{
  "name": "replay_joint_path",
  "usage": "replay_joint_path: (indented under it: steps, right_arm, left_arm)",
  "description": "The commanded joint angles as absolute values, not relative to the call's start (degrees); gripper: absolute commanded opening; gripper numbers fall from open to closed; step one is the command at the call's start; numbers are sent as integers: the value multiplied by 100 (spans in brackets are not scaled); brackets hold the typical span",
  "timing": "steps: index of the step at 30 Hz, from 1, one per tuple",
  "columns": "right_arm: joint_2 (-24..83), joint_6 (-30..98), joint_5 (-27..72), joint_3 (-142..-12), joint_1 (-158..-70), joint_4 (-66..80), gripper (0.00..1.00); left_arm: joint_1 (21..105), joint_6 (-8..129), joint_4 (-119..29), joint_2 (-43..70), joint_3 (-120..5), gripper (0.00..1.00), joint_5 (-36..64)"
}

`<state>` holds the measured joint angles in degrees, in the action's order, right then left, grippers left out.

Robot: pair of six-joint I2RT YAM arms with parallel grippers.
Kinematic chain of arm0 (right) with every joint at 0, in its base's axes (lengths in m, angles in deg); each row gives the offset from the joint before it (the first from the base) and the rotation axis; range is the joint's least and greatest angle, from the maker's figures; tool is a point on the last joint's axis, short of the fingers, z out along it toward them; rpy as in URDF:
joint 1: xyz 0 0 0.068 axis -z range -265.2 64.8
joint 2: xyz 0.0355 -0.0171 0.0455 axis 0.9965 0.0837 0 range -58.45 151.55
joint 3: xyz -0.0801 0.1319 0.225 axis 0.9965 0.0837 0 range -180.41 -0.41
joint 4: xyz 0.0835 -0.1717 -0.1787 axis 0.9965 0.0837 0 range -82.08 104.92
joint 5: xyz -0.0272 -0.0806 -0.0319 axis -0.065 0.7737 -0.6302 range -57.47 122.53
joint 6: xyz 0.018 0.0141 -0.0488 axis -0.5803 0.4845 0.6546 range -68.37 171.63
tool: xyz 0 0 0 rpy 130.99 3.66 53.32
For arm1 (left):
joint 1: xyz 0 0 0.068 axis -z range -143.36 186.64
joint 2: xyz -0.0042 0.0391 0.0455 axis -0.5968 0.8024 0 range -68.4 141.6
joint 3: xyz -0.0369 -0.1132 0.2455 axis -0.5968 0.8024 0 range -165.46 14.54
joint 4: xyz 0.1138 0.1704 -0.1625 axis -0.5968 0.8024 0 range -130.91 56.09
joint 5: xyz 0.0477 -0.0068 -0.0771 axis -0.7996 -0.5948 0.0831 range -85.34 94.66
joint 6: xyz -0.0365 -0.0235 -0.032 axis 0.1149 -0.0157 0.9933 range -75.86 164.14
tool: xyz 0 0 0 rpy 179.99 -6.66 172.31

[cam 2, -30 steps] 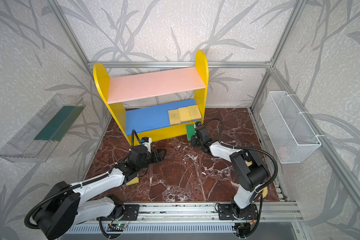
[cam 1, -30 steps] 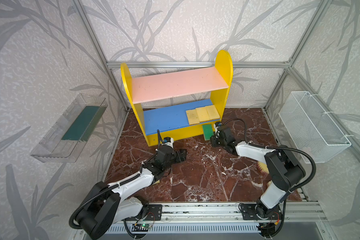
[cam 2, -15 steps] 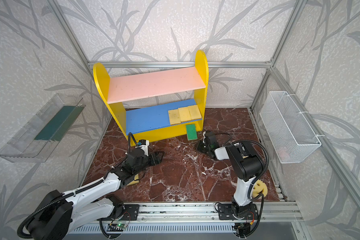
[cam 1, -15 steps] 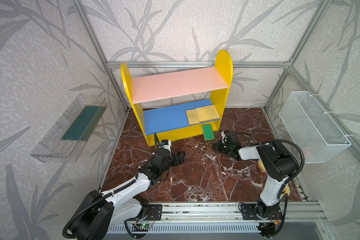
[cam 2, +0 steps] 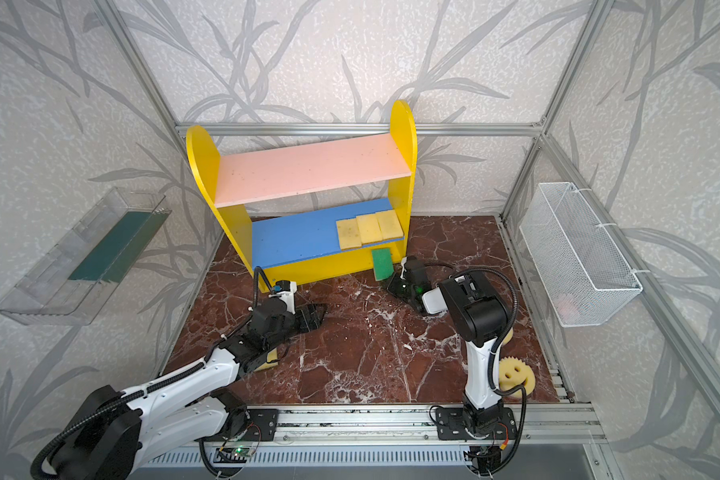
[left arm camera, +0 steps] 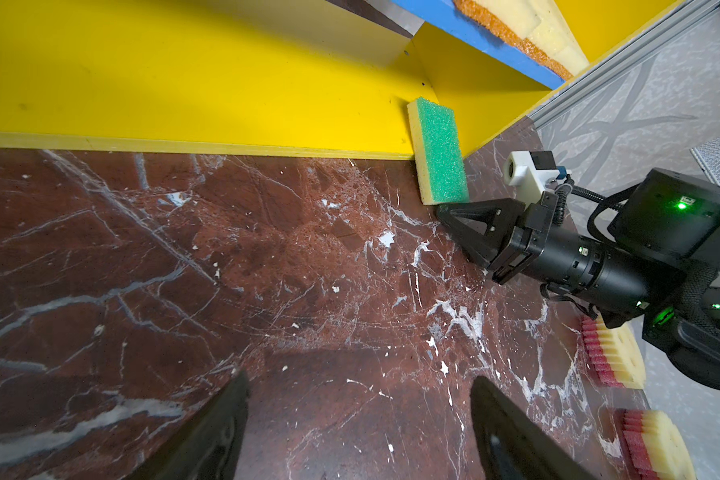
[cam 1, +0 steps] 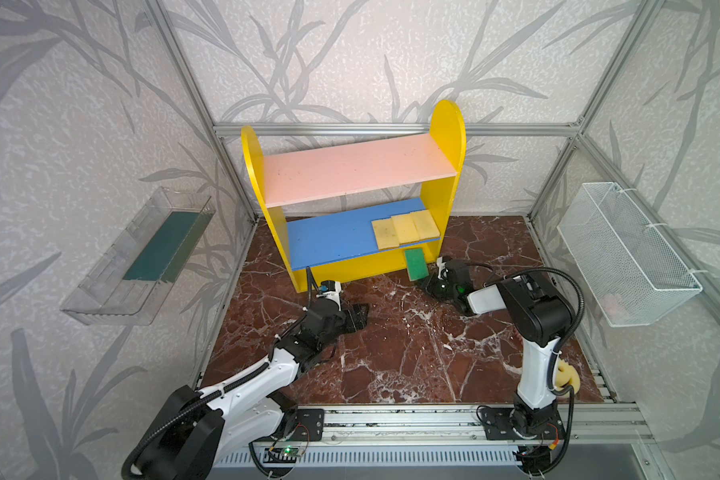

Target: Place and organize the cleaning sponges onto the shelf

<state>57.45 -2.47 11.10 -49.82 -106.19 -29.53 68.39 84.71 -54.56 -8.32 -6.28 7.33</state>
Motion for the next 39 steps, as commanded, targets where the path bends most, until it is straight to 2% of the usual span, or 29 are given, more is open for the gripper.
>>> replay_joint_path:
  steps: [1,39]
  right_arm:
    - [5951,-338,1269,-5122,-10555,-2965,0]
    - [6442,-449,652,-6074,-10243,-3268,0]
  left_arm:
    - [6771,8439,-5335,-963,-592,85,668]
    - [6456,8342,-5214,-758,-712,85,782]
